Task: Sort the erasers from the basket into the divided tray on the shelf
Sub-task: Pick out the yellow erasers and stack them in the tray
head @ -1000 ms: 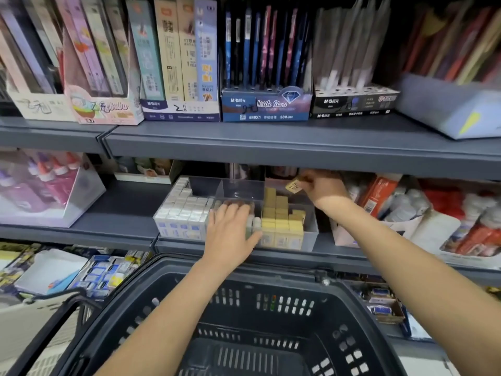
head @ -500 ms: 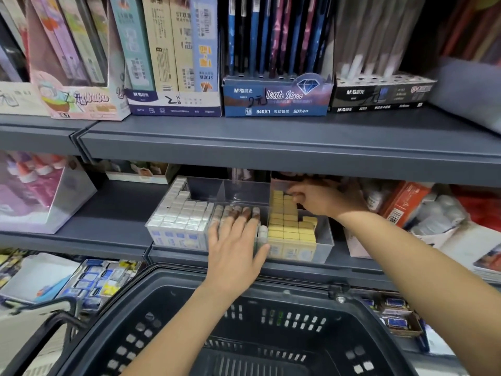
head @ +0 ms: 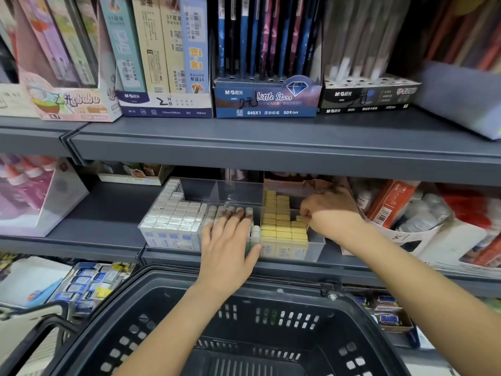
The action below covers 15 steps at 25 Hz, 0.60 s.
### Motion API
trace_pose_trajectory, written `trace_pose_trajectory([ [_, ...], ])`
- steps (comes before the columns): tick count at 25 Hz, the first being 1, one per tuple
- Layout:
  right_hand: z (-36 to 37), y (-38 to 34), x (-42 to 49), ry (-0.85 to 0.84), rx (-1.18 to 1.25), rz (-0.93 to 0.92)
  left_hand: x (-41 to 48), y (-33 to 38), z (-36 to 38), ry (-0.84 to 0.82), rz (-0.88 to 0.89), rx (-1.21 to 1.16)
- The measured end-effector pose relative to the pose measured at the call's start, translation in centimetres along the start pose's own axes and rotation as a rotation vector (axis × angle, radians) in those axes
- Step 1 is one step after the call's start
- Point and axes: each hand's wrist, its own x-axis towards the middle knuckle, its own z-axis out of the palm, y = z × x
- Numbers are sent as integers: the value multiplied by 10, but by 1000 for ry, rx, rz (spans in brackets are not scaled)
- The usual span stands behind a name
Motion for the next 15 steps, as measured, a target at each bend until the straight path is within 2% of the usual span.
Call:
trace_pose_trajectory([
  [2,-3,3,-5,-30,134,52,0,-1,0,-7,3,-1],
  [6,-12,7,-14,-76,638,204,-1,-1,0,-6,-2,2],
  [8,-16,6,-16,-172,899,320,-1,-1,0,-5,4,6],
  [11,-30,-6,-18,-399,1480,587,-1,-3,1,0,14,-1],
  [12,-33,-12,-18,-460,1604,639,-1,-3,1,1,17,-6],
  [15,-29,-27,-13,-523,1693,715,-2,-4,1,-2,21,-14],
])
